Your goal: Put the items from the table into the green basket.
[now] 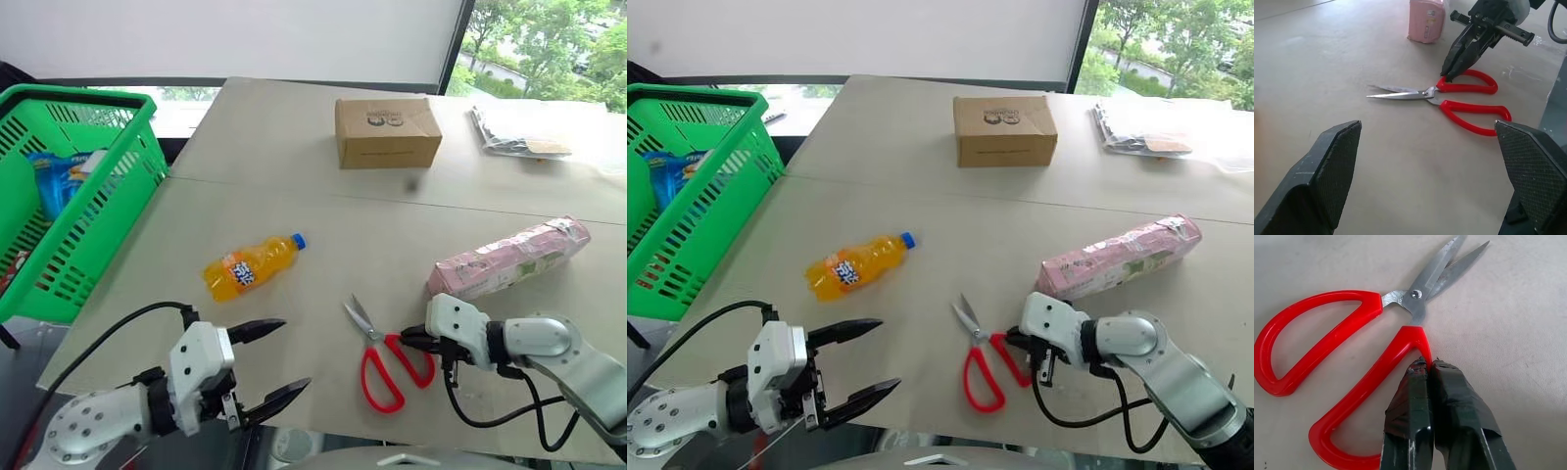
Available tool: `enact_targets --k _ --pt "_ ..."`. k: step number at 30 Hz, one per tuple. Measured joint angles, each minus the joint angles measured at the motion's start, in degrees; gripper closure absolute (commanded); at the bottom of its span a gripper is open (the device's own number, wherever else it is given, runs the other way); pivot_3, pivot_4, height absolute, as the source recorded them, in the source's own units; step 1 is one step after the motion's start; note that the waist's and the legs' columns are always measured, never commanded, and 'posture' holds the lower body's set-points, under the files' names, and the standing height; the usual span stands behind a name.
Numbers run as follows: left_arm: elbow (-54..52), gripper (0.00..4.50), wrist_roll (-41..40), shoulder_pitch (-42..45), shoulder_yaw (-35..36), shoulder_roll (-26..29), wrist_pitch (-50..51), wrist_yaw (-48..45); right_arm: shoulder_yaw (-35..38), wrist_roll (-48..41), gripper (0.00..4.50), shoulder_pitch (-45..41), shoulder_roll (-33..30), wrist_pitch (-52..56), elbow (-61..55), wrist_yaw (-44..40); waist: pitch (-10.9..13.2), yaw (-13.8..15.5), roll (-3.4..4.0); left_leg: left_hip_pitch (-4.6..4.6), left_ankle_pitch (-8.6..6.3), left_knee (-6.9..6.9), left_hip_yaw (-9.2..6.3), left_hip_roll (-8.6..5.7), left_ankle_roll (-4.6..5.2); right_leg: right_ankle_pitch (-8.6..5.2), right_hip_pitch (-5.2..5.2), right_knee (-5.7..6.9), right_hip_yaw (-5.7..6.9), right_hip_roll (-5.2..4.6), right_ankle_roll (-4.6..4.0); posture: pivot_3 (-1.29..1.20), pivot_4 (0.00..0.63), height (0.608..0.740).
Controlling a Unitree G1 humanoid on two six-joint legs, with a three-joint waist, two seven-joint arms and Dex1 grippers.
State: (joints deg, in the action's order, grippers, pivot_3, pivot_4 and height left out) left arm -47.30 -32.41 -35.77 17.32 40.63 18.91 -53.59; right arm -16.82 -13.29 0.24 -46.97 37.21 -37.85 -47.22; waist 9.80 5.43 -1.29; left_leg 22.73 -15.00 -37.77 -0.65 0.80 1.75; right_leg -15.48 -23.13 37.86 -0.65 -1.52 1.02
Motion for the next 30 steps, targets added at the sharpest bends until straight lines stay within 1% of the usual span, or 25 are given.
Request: enact_targets --k 5,9,13,17,20,22,23,24,25,26,27,28,29,30 --pt "1.6 0.0 0.17 1.95 -0.69 0.16 -0.14 -0.62 0.99 -0.9 4.44 1.05 0.83 0.15 -0.45 0.82 -0.04 -0.1 -0.04 0.01 0.0 -0.01 0.0 -0.01 0.0 0.05 0.0 0.0 0.01 0.0 -0.06 0.13 0.134 0.724" --pt "3.16 0.0 0.24 1.83 -1.66 0.35 -0.32 -1.66 4.17 -5.79 4.44 1.73 3.05 2.87 -0.04 0.68 -0.03 -0.53 -0.03 0.01 0.0 -0.02 0.01 -0.02 0.0 0.08 0.0 0.03 0.01 0.02 -0.08 0.11 0.126 0.724" --pt "4.24 0.0 0.05 2.84 -1.7 0.78 -0.35 -2.85 10.6 -12.63 4.44 -2.31 5.01 5.21 0.97 -0.05 -0.04 -1.56 0.0 0.0 0.01 -0.08 0.0 -0.02 0.0 0.19 0.0 0.1 0.0 0.05 0.09 0.1 0.115 0.724" --pt "5.27 0.0 -1.73 7.04 -1.84 0.97 0.23 -2.96 16.67 -20.14 4.44 -7.33 7.82 8.21 2.61 0.38 -0.12 -1.78 0.03 0.01 0.01 -0.09 0.0 -0.02 0.0 0.22 -0.01 0.13 0.0 0.11 0.12 0.09 0.103 0.724" --pt "5.29 0.0 -4.53 10.8 -1.84 0.97 1.86 -2.21 19.48 -24.82 4.44 -10.51 9.23 10.61 3.03 1.74 -0.23 -1.83 0.12 0.03 0.01 -0.09 0.0 -0.02 0.0 0.24 -0.01 0.14 0.0 0.1 0.11 0.09 0.091 0.724" --pt "5.32 0.0 -5.75 11.72 -1.71 1.05 2.23 -2.09 19.13 -24.66 4.44 -10.72 7.57 11.2 2.97 2.09 -0.56 -1.8 0.16 0.05 0.01 -0.09 -0.01 -0.09 0.0 0.25 -0.01 0.14 0.01 0.05 0.11 0.08 0.089 0.724" --pt "5.39 0.0 -5.91 11.66 -1.65 1.23 2.28 -2.2 18.14 -23.55 3.87 -10.35 5.82 11.13 2.87 1.95 -0.72 -1.81 0.21 0.05 0.01 -0.09 0.01 -0.13 0.0 0.24 -0.01 0.13 -0.02 0.01 0.11 0.08 0.089 0.724" --pt "5.49 0.0 -5.97 10.99 -1.61 1.86 2.36 -2.62 15.58 -21.24 3.65 -9.19 2.15 10.8 2.56 1.21 -0.89 -1.86 0.25 0.05 0.0 -0.07 0.03 -0.18 0.01 0.24 -0.01 0.11 -0.03 -0.05 0.11 0.09 0.089 0.724" --pt "5.53 0.0 -5.97 10.46 -1.57 2.2 2.42 -2.92 14.1 -19.93 3.26 -8.36 0.55 10.57 2.25 0.8 -0.96 -1.89 0.24 0.05 0.0 -0.08 0.05 -0.18 0.01 0.24 -0.01 0.11 -0.05 -0.05 0.12 0.09 0.09 0.724" --pt "5.53 0.0 -5.96 9.55 -1.57 2.86 2.55 -3.48 11.69 -18.07 2.76 -7.11 -1.47 9.88 1.44 0.22 -1.02 -1.92 0.22 0.05 0.0 -0.08 0.05 -0.18 0.01 0.23 -0.01 0.11 -0.04 -0.05 0.12 0.09 0.093 0.724" --pt "5.51 0.0 -5.96 8.37 -1.57 3.77 2.73 -4.33 8.93 -16.14 2.28 -6.01 -2.79 9.29 0.28 0.07 -1.04 -2.03 0.21 0.04 0.0 -0.08 0.04 -0.18 0.01 0.23 -0.01 0.12 -0.04 -0.04 0.11 0.09 0.095 0.724" --pt "5.51 0.0 -5.95 7.63 -1.57 4.46 2.91 -4.88 7.48 -15.12 1.85 -5.57 -3.02 8.84 -0.18 0.1 -1.04 -2.22 0.21 0.03 0.0 -0.08 0.04 -0.17 0.01 0.23 -0.01 0.13 -0.04 -0.02 0.11 0.09 0.095 0.724" --pt "5.46 0.0 -5.85 6.73 -1.55 5.52 3.06 -5.71 5.39 -13.54 1.32 -5.44 -3.37 8.46 -0.84 0.36 -1.06 -2.44 0.24 0.02 0.01 -0.09 0.04 -0.17 0.01 0.23 -0.01 0.17 -0.04 -0.02 0.11 0.09 0.096 0.724" --pt "5.33 0.0 -5.69 6.17 -1.49 6.01 3.0 -6.27 4.75 -12.94 1.32 -5.44 -3.51 8.44 -1.14 0.42 -1.1 -2.62 0.28 0.0 0.01 -0.11 0.03 -0.17 0.01 0.24 -0.01 0.19 -0.04 -0.02 0.12 0.09 0.096 0.724"
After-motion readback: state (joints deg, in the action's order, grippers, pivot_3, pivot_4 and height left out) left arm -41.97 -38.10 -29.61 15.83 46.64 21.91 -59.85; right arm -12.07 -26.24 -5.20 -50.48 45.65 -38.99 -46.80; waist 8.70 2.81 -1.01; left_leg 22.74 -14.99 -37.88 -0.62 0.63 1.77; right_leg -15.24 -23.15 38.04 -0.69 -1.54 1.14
